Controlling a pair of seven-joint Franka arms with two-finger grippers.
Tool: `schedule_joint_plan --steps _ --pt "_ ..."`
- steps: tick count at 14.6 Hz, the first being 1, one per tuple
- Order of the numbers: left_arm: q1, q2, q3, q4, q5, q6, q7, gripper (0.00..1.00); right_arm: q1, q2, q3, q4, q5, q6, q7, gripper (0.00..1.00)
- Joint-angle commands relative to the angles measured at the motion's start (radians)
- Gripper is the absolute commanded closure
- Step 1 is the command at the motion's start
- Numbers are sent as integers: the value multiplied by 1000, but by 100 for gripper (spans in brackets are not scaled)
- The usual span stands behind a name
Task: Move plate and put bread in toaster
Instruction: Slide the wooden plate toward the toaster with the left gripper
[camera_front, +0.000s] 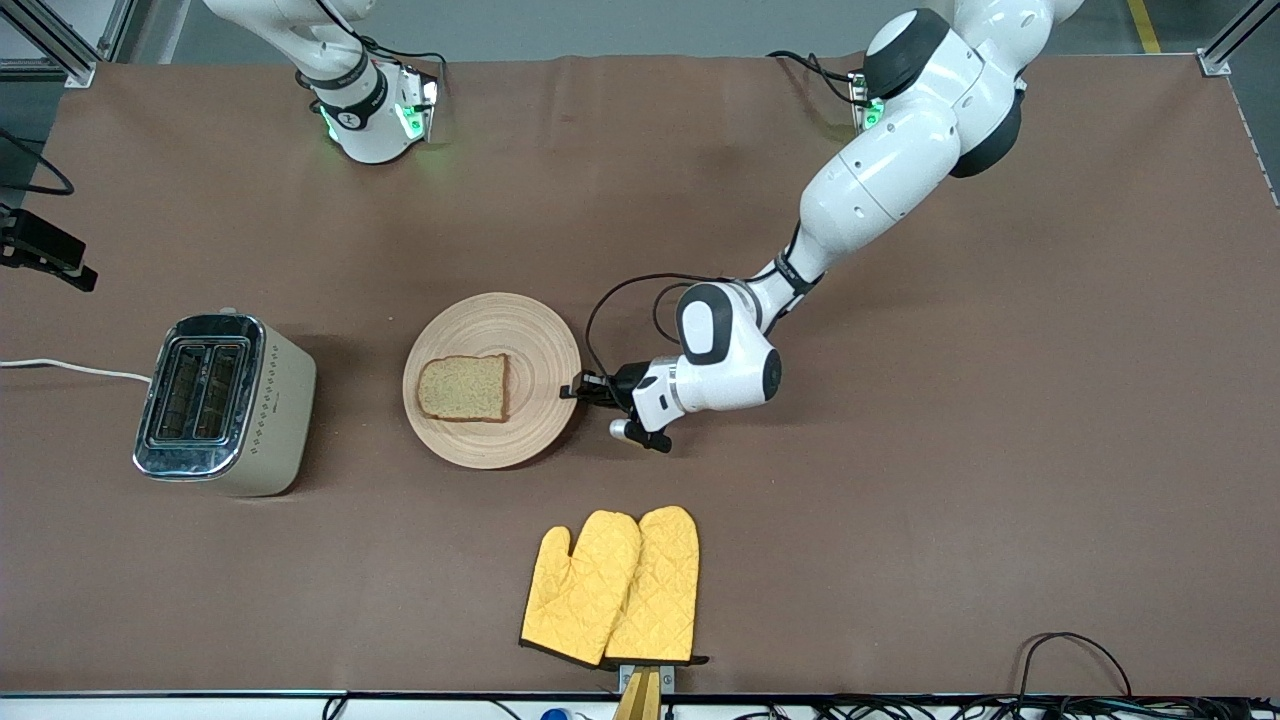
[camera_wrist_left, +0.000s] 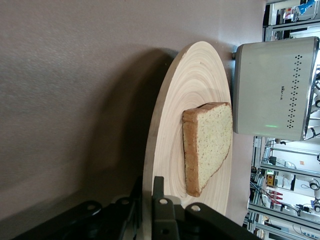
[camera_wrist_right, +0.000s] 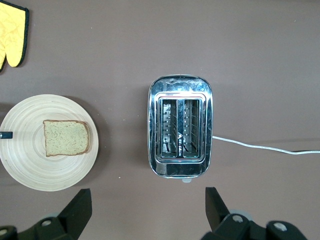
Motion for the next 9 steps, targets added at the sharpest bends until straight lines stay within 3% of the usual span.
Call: schedule_joint_plan --steps 1,4,5,9 --pt "1 11 0 20 -21 18 -15 1 -3 1 1 10 4 -14 -11 0" --pt "43 -30 8 20 -6 -11 -115 0 2 2 1 10 4 -12 -8 0" --pt "82 -53 18 20 49 -92 -135 0 1 2 1 10 4 -14 -8 0" --pt "286 -141 49 29 434 -457 -285 0 -3 2 1 7 4 -14 -11 0"
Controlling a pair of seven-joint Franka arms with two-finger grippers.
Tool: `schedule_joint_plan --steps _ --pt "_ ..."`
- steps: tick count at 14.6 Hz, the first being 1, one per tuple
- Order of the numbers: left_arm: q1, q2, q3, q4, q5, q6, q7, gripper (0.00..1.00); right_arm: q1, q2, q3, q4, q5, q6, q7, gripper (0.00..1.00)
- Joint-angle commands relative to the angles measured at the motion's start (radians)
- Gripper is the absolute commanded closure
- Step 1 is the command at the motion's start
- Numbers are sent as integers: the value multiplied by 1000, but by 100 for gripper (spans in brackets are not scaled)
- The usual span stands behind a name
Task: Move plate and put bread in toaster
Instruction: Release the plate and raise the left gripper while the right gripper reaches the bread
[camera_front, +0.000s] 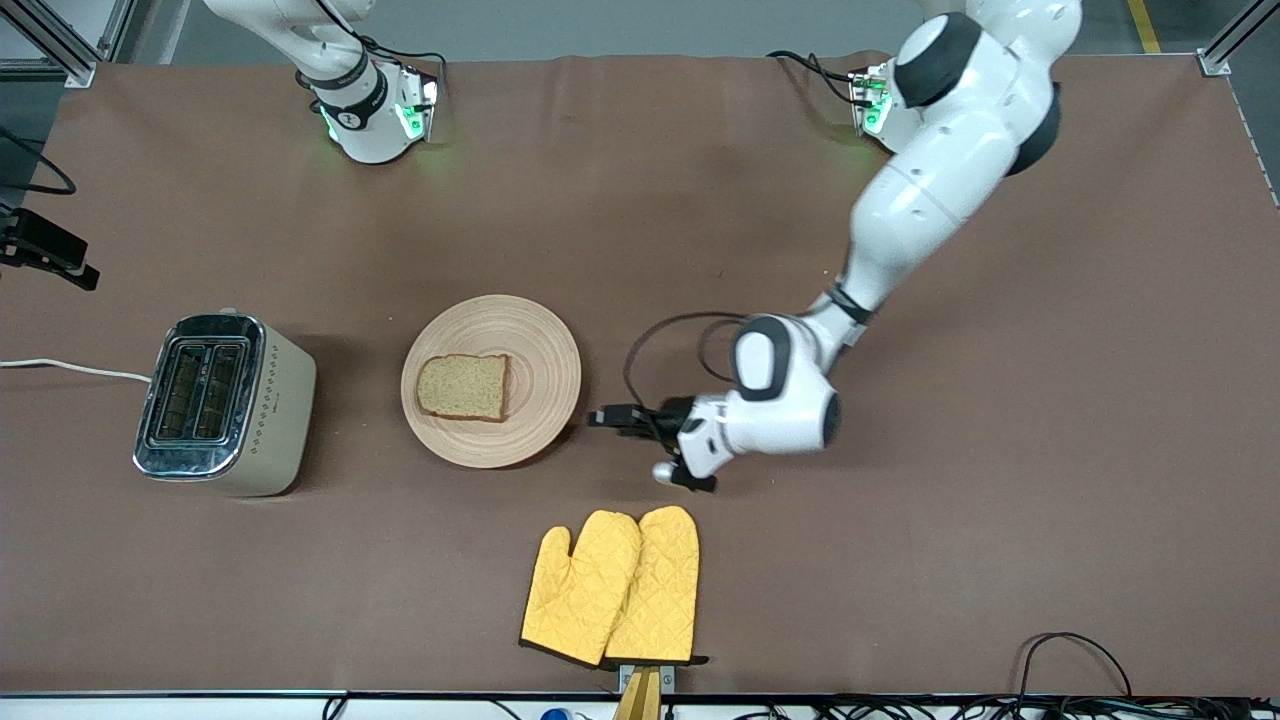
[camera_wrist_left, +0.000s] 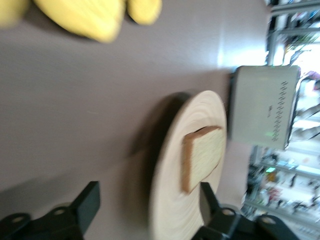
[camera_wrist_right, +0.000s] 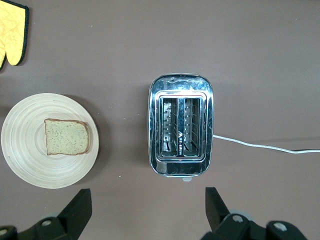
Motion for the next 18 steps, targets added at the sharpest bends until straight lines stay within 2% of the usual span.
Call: schedule_joint_plan --steps 1,4,6,8,9,12,15,16,18 --pt "165 -73 7 -19 166 -228 -50 0 -3 2 0 7 5 -12 -9 0" --pt "302 -81 18 77 223 -501 -37 0 -3 2 0 5 5 -12 -11 0" --pt "387 -107 16 110 359 -590 -24 0 5 2 2 5 3 -14 -11 0" --pt "402 -153 18 188 543 -703 5 0 14 2 2 5 3 -14 -9 0" --pt "402 -201 19 215 624 -757 2 0 14 0 3 5 4 -14 -8 0" --pt "390 -388 20 217 815 -840 -43 0 24 2 5 5 33 -9 -8 0" --pt "385 -577 20 214 834 -926 -124 0 80 5 3 -2 55 -11 4 0" --pt "385 -619 20 213 834 -989 -132 0 99 16 3 -4 63 -6 4 0" --pt "402 -679 13 208 835 -1017 -133 0 113 42 2 -45 101 35 15 0"
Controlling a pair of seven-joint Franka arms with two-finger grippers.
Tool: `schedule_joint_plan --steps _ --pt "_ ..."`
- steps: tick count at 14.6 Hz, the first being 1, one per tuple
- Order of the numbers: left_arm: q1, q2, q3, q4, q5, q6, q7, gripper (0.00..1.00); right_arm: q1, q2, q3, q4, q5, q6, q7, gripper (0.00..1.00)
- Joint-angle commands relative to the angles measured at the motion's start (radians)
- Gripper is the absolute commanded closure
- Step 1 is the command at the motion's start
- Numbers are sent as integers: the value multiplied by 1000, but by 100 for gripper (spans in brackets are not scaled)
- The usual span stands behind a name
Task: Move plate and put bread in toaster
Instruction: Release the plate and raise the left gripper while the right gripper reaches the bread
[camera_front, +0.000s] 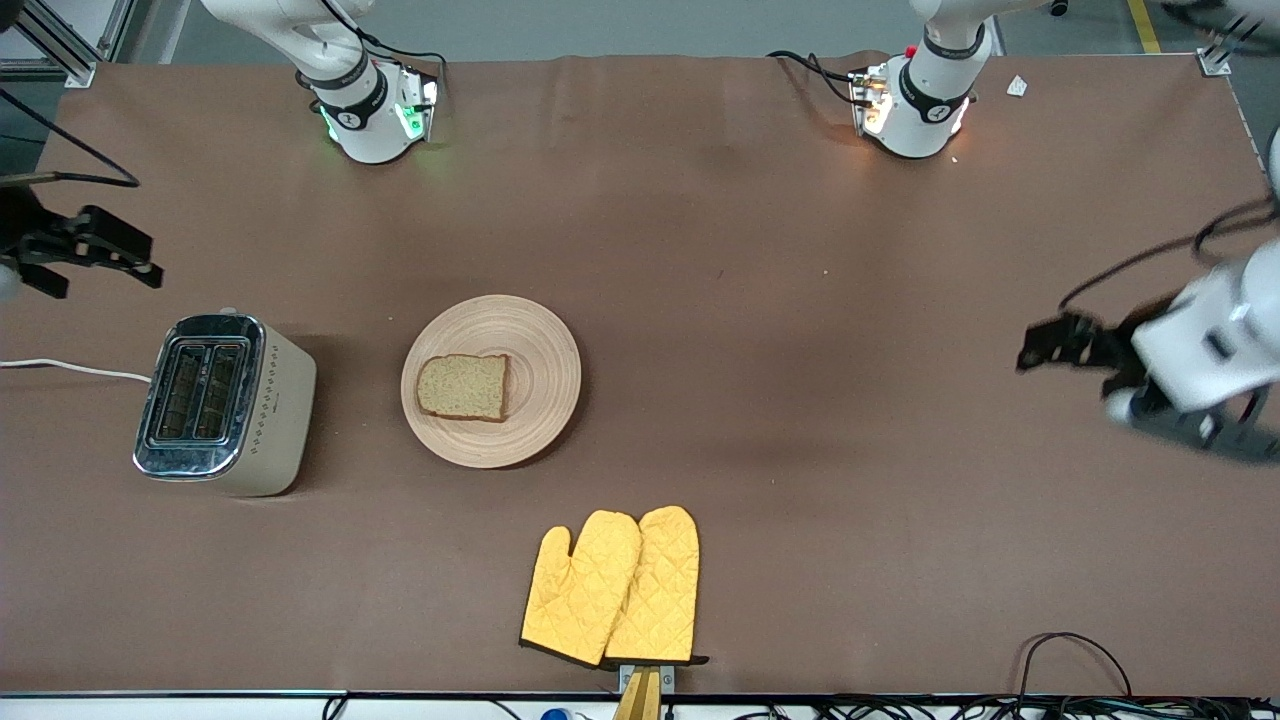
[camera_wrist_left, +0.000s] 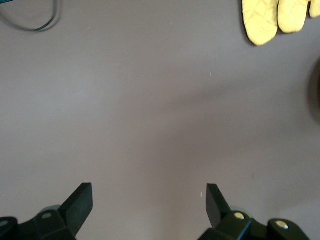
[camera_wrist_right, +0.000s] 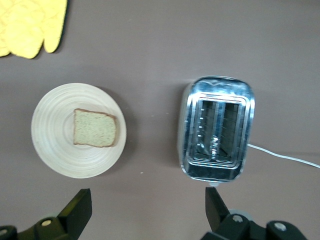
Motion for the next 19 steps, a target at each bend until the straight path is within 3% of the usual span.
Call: schedule_joint_plan --steps 1,6,8,10,13,16,19 --pt "17 -79 12 -44 19 -11 -17 0 15 32 -7 -82 65 95 24 0" --pt "7 -151 16 -79 22 -14 -61 0 76 40 -7 -286 84 345 126 0" --pt "-2 -189 30 -125 11 -11 -98 0 99 67 -7 -318 84 395 174 0" --pt "-83 -266 143 -218 -28 21 -101 0 127 84 -7 -366 84 441 225 0" --pt "-157 -408 274 -440 -103 140 -101 0 164 74 -7 -548 82 617 252 0" --pt "-196 -583 322 -701 -114 274 -112 0 179 75 -7 -639 82 705 251 0" --pt "-206 -619 374 -763 -160 297 -136 0 195 75 -7 -722 82 798 251 0"
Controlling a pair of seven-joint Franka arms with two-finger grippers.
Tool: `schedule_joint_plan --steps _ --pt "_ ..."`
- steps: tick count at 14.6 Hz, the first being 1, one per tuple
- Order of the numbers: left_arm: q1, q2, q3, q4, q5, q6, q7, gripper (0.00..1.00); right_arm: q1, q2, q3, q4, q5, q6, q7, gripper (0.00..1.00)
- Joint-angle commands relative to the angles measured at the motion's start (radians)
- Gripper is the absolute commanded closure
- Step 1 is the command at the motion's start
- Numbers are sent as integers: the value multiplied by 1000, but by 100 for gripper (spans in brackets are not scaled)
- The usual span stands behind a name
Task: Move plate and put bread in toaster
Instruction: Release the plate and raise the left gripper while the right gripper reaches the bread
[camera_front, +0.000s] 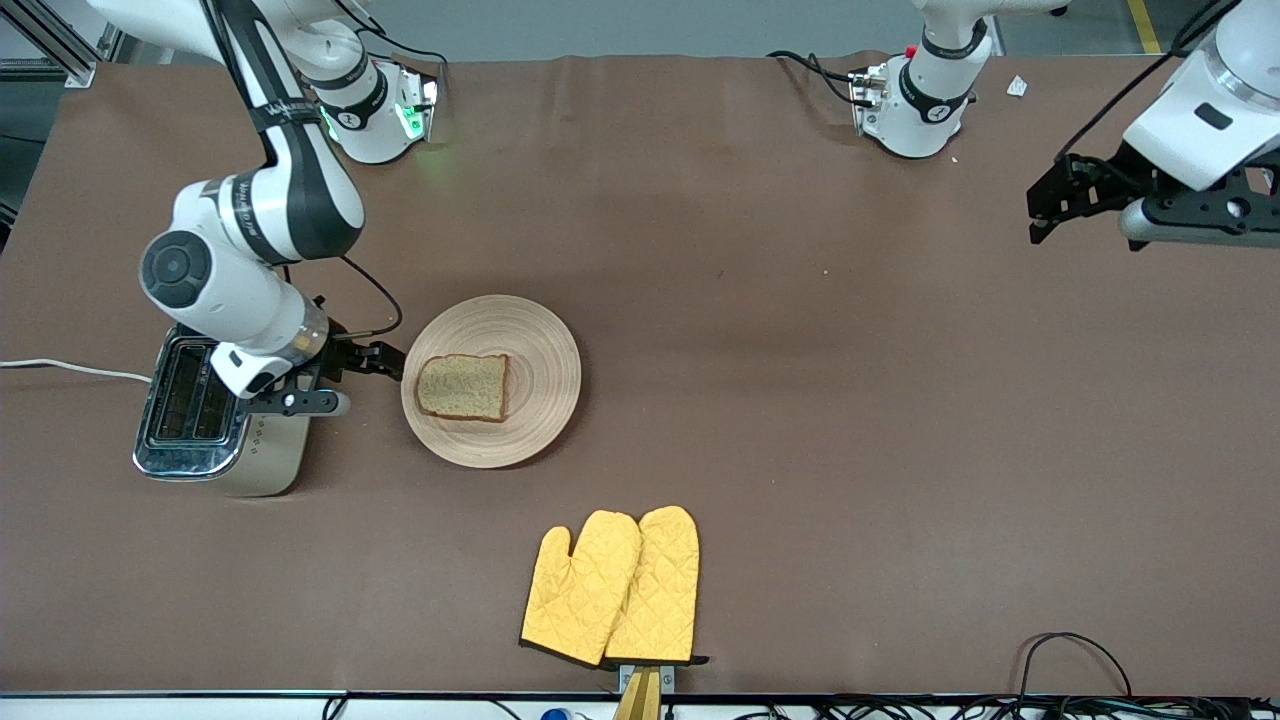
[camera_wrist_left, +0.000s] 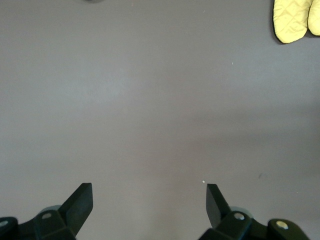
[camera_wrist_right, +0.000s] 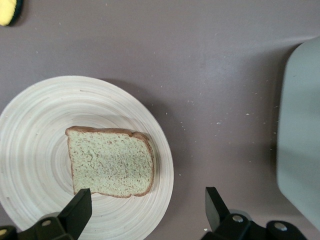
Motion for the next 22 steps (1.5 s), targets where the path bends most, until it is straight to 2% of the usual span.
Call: schedule_joint_plan --steps 1,3,5,9,15,22 --pt "-7 -68 41 -98 -29 59 2 0 18 -35 -7 -76 10 52 14 0" --pt "6 -53 41 -87 -29 87 21 0 19 -32 -7 -90 10 79 14 0" --pt "6 -22 39 -53 -24 86 19 0 31 -32 -7 -142 10 154 14 0" --pt "6 -16 39 -46 -21 86 17 0 77 -32 -7 -235 10 318 66 0" --pt "6 -2 38 2 -18 79 6 0 107 -9 -9 -254 10 412 109 0" --pt "5 4 27 -1 -18 73 11 0 97 4 -9 -327 10 579 115 2"
